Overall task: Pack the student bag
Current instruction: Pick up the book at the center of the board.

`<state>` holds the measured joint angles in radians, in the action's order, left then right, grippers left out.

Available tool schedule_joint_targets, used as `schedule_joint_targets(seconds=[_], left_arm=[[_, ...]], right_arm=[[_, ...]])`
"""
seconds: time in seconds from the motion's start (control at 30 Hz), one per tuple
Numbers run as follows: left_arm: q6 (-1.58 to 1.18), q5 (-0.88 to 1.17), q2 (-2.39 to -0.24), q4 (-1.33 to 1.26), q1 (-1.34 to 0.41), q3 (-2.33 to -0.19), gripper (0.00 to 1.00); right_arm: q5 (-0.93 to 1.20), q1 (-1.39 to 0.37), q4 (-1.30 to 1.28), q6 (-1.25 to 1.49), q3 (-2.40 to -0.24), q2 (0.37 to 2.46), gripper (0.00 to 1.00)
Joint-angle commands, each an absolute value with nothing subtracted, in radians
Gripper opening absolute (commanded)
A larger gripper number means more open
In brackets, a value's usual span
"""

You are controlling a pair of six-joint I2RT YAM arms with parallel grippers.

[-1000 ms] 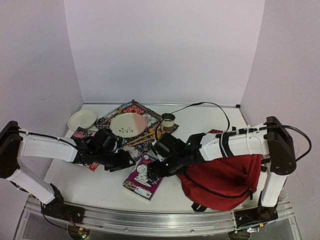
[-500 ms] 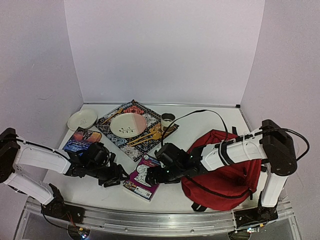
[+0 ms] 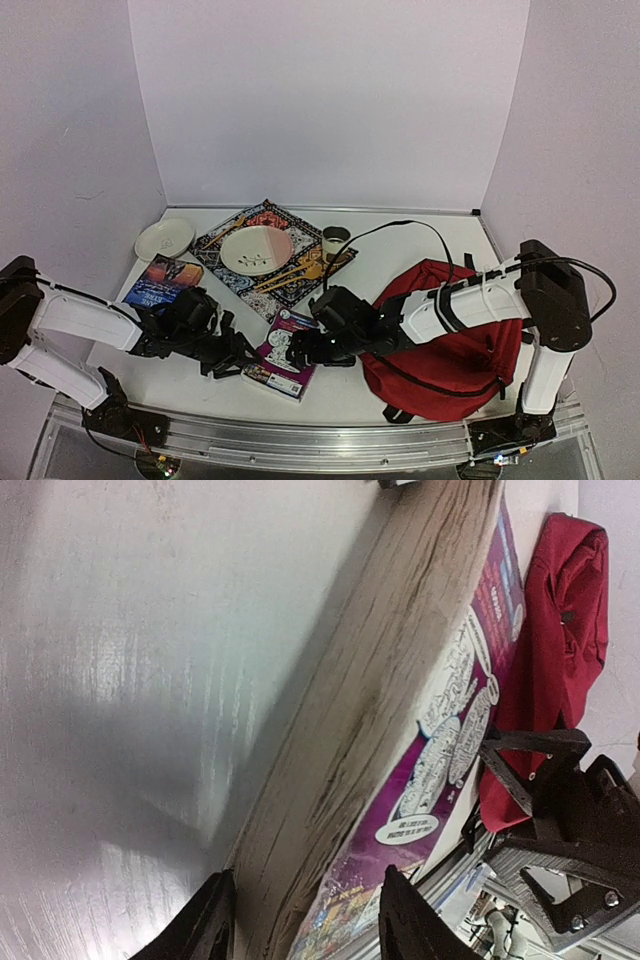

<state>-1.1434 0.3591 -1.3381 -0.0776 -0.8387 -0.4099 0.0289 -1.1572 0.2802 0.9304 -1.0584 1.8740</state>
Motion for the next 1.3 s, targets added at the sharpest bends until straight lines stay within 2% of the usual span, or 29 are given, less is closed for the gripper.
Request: schedule_joint_targets(seconds=[0.0,0.23,0.5,0.77,0.83,0.97,1.1,1.27], left_arm=[[-1.192,0.411,-1.252,-0.159,-0.847,-0.426,0.46],[-1.229,0.403,-1.198,-0.164,-0.847,-0.424,0.45],[-1.229,0.391,-1.237,-0.173,-0.847,-0.415,0.43],[-1.221,0.367,-1.275,-0.179,-0.847,-0.388,0.36],[-1.217,0.365,-1.281,-0.182,-0.847,-0.384,0.32],[-1.216,0.365,-1.274,-0.187,-0.847,-0.383,0.20],[-1.232,0.347,-1.214,-0.186,-0.845,-0.378,0.01],[-1.270,0.322,-1.122,-0.187,-0.844,-0.370,0.00]], right_arm=[[0.041,-1.173,0.337,0.949,-1.060,1.900,0.85],[0.038,-1.180,0.351,0.959,-1.063,1.909,0.85],[0.036,-1.185,0.359,0.963,-1.071,1.921,0.85],[0.029,-1.185,0.360,0.963,-1.068,1.916,0.85],[0.026,-1.185,0.361,0.963,-1.067,1.911,0.85],[0.013,-1.185,0.362,0.965,-1.057,1.900,0.85],[0.001,-1.186,0.365,0.960,-1.039,1.875,0.85],[-0.028,-1.186,0.402,0.982,-0.983,1.816,0.87]])
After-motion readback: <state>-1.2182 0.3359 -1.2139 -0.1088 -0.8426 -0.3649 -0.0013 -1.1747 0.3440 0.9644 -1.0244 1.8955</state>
